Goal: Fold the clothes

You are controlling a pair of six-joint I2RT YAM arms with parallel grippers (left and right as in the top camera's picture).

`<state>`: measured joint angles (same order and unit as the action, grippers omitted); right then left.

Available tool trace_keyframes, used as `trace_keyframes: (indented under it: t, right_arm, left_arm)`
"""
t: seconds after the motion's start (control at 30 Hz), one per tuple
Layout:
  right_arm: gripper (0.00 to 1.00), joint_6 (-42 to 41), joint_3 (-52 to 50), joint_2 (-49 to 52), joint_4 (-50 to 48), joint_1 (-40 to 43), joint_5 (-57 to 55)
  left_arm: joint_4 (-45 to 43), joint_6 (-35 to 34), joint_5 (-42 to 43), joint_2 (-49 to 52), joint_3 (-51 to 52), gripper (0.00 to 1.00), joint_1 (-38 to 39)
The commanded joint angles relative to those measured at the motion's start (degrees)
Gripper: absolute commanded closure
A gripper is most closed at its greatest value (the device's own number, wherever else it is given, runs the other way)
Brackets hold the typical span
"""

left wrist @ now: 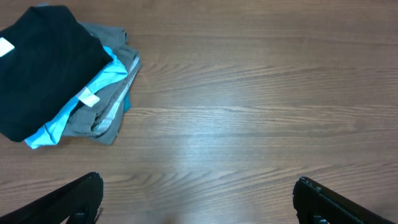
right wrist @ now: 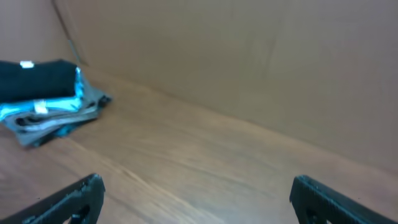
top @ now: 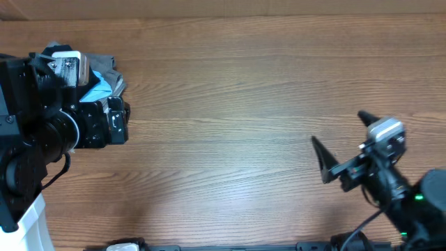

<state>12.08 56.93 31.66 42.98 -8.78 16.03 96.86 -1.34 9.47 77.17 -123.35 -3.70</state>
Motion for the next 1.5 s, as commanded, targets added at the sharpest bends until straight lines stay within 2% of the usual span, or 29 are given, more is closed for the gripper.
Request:
trace_keyframes:
  t: [0.0,0.07,0.27,0.5,0.87,1.03,1.47]
  right_arm:
    - [0.00,0.37,-10.82,-5.07,-3.56,-0.07,-1.46]
    - [0.00,0.37,-18.75,-9.35,-7.61,-0.07,-1.49]
    - [0.00,-0.07,-34.16,-21.55,-15.96,-0.07,-1.44]
    - [0.00,-0.04,-42.73,-31.58,-17.97,0.83,-1.66]
    - [0.00,-0.07,-52.17,-31.50,-28.44,1.29,-0.52]
    - [0.00,-0.04,-53.20,-31.50,-31.43,1.29,-0.57]
    - [0.00,-0.04,-53.22,-31.50,-31.39,1.29,-0.57]
  left_arm:
    - [-0.07,-0.55,-0.50,0.35,-0.02,0.00,0.46]
    - [-0.07,-0.55,-0.50,0.35,-0.02,0.00,0.44]
    - [-0.07,-0.55,-0.50,0.35,-0.02,0.00,0.46]
    - [-0.07,-0.52,-0.50,0.35,-0.02,0.00,0.46]
    - [-0.07,-0.55,-0.50,0.35,-0.02,0.00,0.46]
    - [-0.07,-0.52,-0.50,0.35,-0.02,0.00,0.46]
    - [-0.07,-0.55,-0.50,0.35,-0.02,0.00,0.46]
